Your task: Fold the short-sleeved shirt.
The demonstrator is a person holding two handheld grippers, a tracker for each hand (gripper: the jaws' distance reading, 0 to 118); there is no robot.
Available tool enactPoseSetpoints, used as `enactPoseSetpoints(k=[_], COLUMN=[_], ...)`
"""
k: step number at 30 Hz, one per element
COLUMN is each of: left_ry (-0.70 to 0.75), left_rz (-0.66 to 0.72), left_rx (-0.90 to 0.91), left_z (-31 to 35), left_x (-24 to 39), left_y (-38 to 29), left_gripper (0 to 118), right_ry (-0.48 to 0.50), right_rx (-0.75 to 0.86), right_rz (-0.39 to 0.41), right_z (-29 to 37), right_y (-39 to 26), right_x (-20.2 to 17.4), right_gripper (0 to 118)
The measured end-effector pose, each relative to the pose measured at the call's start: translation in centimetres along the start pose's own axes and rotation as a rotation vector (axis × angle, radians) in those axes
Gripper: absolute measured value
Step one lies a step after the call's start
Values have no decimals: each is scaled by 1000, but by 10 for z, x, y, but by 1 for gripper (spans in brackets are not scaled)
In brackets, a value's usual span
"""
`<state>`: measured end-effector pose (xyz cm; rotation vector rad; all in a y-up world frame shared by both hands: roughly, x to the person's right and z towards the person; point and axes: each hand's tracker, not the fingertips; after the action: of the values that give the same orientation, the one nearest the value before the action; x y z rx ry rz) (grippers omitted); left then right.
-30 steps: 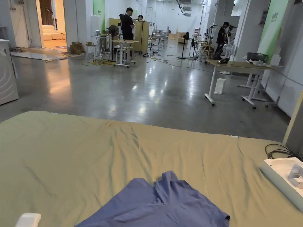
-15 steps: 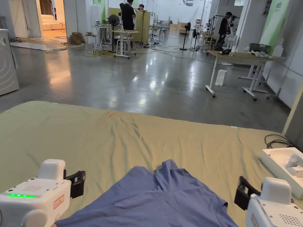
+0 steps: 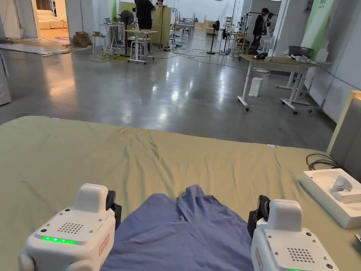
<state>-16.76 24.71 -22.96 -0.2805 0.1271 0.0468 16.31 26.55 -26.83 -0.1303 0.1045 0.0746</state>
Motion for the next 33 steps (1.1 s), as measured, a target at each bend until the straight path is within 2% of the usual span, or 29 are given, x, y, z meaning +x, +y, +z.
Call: enactPoseSetpoints(k=[6,9,12,16,19,20,22,23,30,33], left_ry=[30,31,105,151,110,116,131,129,136,188], left_rz=[13,19,46,116,258,303,355,361,348,278], left_rx=[-51,-189,-356,-482,-581,-622,-681,-691,-763,-822], left_z=[1,-9,-24,-38,-50,-54,-64,-68,-109,-124], left_x=[-30,-72,-111,-156,-185,-192,-202,-205,-206,-196], left_y=[-6,-18,-38,-64,-82,-87,-100,-104,-133,-144], left_gripper=[2,2,2,2,4,13,41,49,51,51], right_ry=[23,42,70,84,99,102,109,110,109,99], right_rx=[-21,-52,-95,-133,-164,-174,-190,-197,-244,-268], right_rz=[14,25,45,54,39,35,32,35,51,58], right_z=[-8,-17,-26,-36,-44,-47,-51,-52,-66,-74], right_y=[-3,-9,-16,-26,-32,-34,-38,-40,-51,-58], right_x=[-9,-13,-18,-24,-28,-29,-31,-32,-32,-30], right_gripper=[0,0,0,0,0,0,0,0,0,0])
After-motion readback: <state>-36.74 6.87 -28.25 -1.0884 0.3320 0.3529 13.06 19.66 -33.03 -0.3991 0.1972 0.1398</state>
